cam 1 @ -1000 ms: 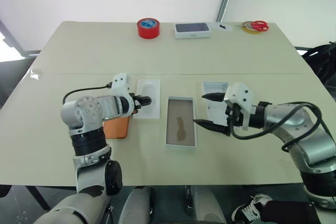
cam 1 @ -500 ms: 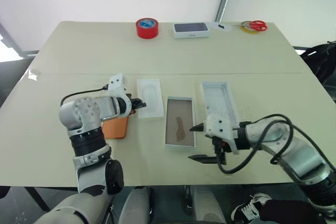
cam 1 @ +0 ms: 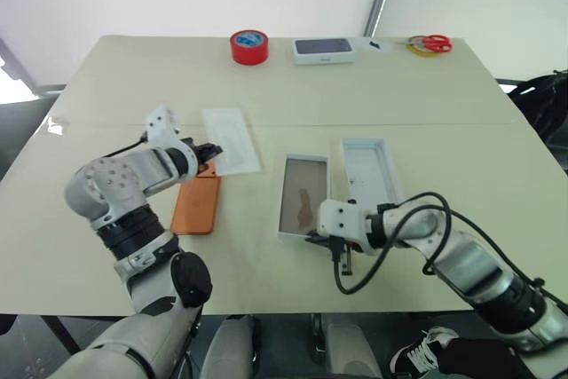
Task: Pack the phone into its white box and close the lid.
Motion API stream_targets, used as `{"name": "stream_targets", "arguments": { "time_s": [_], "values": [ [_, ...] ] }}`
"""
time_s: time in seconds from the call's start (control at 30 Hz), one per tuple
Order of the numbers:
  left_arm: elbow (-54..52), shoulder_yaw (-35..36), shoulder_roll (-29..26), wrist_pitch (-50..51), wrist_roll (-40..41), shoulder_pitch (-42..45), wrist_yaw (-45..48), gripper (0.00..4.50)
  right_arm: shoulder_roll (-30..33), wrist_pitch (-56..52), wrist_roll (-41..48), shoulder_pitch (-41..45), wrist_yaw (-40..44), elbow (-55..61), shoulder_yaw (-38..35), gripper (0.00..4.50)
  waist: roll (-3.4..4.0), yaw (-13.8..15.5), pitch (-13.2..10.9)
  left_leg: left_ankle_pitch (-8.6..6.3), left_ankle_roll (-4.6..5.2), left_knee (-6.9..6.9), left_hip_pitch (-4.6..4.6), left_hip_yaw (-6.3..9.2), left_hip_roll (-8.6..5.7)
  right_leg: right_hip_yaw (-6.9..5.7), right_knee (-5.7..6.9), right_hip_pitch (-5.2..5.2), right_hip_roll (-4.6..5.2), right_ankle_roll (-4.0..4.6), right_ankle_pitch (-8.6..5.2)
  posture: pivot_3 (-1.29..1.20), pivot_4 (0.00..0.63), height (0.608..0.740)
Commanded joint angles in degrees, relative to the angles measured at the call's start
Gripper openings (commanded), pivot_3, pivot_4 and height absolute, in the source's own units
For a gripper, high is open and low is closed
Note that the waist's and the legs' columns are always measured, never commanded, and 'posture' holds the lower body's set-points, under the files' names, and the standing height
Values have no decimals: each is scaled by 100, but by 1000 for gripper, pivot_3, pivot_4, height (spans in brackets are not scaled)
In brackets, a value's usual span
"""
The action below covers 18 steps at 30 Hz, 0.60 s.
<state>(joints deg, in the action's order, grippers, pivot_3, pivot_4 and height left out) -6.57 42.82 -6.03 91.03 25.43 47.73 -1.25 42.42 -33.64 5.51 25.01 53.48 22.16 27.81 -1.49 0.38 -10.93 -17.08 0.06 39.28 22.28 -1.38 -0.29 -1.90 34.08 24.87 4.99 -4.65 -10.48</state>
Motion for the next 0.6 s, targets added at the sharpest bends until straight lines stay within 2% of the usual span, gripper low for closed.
{"name": "stream_targets", "arguments": {
  "time_s": [0.03, 0.27, 0.37, 0.53, 0.6],
  "values": [
    [-254, 253, -207, 88, 35, 249, 86, 0, -279, 711, -256, 526, 182, -541, 61, 71, -2, -18, -1, 2, -3, -1, 0, 1, 0, -1, 0, 2, -2, 0, 0, 0, 150, 740],
    [-382, -50, -347, 147, 403, 105, 304, 0, -566, 1716, -338, 1071, 917, -1546, 115, 71, -3, 23, -2, 7, -13, -5, 1, 2, 0, -4, 1, 2, 2, -1, 2, 0, 150, 740],
    [-500, -293, -368, 147, 580, -20, 383, 0, -625, 1818, -388, 1168, 1052, -1746, 53, 931, -3, 10, -2, 7, -13, -5, 2, 0, 2, -2, 1, 1, 7, -1, 2, 0, 150, 740],
    [-752, -632, -270, 147, 936, -256, 374, 0, -721, 1776, -351, 1115, 760, -1692, -413, 3404, -3, 2, -2, 13, -24, -6, 0, 4, 4, -3, 8, 4, 4, 1, 3, 0, 150, 740],
    [-907, -753, -116, 147, 1170, -385, 284, 0, -603, 1563, -154, 1004, 797, -1484, -702, 3404, -3, 15, -2, 14, -27, -6, 0, 6, 5, -3, 11, 4, 4, 2, 4, 0, 150, 740]
  ]
}}
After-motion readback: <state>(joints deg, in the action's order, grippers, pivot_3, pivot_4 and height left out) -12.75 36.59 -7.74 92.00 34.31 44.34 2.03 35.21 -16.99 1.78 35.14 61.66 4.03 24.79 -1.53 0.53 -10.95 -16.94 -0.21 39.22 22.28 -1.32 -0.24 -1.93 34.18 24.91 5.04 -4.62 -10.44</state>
